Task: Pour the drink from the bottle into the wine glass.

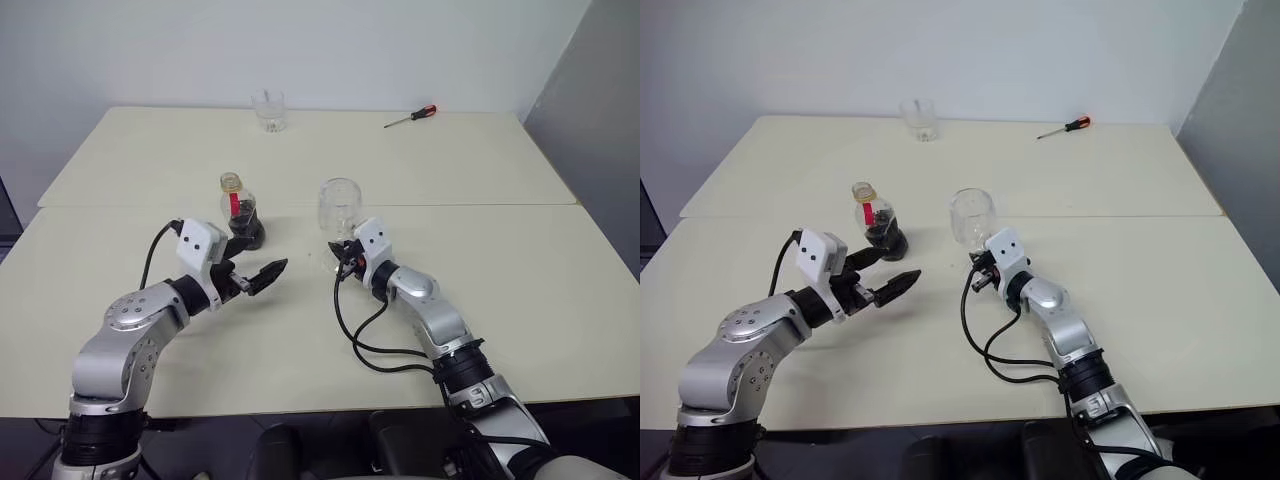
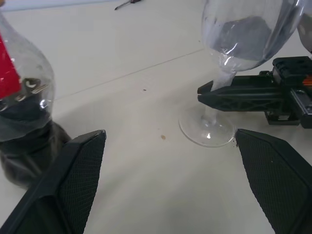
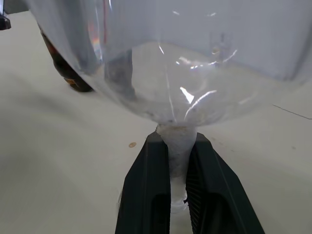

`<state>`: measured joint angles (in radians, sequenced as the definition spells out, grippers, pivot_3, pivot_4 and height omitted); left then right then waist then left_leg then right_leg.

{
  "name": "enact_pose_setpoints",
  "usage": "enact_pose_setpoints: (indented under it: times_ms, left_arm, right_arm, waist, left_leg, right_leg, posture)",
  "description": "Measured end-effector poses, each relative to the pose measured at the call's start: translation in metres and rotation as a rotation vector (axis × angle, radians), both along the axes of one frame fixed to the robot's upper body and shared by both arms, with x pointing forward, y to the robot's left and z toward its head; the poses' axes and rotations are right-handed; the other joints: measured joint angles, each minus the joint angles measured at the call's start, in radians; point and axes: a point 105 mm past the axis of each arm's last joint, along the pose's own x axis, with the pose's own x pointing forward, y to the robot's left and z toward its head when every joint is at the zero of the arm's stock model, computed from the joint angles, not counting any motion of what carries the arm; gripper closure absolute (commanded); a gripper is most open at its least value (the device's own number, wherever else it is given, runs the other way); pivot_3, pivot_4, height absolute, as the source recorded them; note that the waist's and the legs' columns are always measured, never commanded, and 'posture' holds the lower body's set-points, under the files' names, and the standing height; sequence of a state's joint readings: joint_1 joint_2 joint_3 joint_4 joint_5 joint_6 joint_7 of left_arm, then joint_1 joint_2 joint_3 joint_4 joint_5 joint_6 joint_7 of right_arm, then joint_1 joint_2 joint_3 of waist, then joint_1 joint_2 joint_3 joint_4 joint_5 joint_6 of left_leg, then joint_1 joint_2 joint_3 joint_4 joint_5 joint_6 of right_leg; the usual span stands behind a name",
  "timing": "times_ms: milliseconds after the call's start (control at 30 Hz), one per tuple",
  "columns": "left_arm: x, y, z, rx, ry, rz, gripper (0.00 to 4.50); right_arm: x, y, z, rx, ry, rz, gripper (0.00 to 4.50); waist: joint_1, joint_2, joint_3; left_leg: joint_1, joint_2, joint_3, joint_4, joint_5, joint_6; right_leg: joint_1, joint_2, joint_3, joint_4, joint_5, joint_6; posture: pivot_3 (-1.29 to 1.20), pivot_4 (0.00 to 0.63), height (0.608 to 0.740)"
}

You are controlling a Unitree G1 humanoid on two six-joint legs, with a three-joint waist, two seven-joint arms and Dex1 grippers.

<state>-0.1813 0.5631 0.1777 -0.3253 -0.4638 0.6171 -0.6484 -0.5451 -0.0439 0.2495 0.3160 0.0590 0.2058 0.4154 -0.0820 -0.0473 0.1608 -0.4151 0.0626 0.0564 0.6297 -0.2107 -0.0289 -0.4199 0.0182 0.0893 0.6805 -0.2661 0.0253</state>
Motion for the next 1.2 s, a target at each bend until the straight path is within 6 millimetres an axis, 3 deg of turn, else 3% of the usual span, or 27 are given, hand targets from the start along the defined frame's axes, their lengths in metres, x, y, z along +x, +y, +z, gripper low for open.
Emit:
enact_pose_setpoints:
  times_ms: [400, 633, 800, 1200]
  left_arm:
    - [-0.001, -0.006, -0.006, 0.085, -0.012, -0.059, 0.0]
    - [0.003, -0.009, 0.001, 0.087, -0.05, -0.068, 0.0]
    - [0.006, -0.01, -0.005, 0.087, -0.031, -0.073, 0.0]
    - [0.01, -0.014, 0.005, 0.081, -0.09, -0.099, 0.0]
  right_arm:
    - [0.007, -0.008, 0.0, -0.01, -0.007, -0.021, 4.34]
    - [0.01, -0.014, 0.0, -0.019, -0.009, -0.034, 4.34]
    - [0.012, -0.024, 0.001, -0.041, -0.012, -0.044, 4.34]
    - [0.006, -0.045, 0.003, -0.042, -0.002, -0.059, 4.34]
  waist:
    - [0.002, -0.001, -0.002]
    - [0.012, 0.0, -0.003]
    - [0.028, 0.0, -0.003]
    - [0.051, 0.0, -0.003]
  left_leg:
    - [0.001, 0.0, 0.0, 0.0, 0.0, 0.0]
    - [0.001, 0.0, 0.0, 0.0, 0.0, 0.0]
    - [0.001, -0.001, 0.001, 0.001, 0.0, 0.0]
    - [0.0, -0.002, 0.002, 0.001, 0.0, 0.0]
  right_leg:
    - [0.001, 0.0, 0.0, 0.0, 0.0, 0.0]
    - [0.001, 0.0, 0.0, 0.0, 0.0, 0.0]
    - [0.001, -0.001, 0.0, 0.0, -0.001, 0.001]
    - [0.002, -0.002, -0.001, -0.001, -0.001, 0.001]
  posture:
    - [0.0, 0.15, 0.74]
    - [0.0, 0.15, 0.74]
    - [0.0, 0.15, 0.74]
    - [0.0, 0.15, 0.74]
